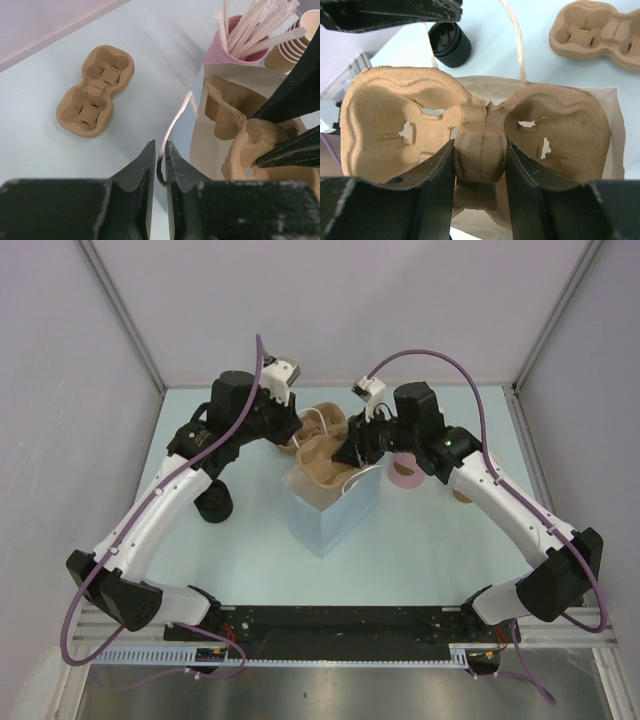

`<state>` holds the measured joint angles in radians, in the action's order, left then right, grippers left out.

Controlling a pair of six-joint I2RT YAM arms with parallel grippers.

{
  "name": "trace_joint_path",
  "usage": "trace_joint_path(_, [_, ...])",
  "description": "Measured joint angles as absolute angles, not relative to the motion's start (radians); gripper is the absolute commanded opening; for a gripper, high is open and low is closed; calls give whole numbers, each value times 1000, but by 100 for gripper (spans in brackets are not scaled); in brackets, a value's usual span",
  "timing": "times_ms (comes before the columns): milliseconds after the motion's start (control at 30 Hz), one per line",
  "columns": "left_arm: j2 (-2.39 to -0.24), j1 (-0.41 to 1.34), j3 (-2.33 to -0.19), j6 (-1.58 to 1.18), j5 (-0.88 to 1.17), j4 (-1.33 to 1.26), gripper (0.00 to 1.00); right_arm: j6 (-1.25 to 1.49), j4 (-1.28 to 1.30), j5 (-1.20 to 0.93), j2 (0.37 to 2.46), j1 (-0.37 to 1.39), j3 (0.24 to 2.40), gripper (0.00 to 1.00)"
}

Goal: Pack the takeout coffee

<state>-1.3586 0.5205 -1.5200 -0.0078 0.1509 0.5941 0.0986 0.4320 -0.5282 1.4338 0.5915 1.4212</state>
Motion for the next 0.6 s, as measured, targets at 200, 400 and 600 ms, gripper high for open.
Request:
trace_joint_path(200, [-1347,520,-1500,-8,134,583,18,55,464,-453,1434,626,1421,28])
trace_joint_path(400, [-1341,517,-1494,-8,122,572,17,20,492,-376,1436,663,1421,27])
trace_joint_path(600, [-1325,516,-1480,-8,103,558,15,-12,518,-309,1464,694,1421,27])
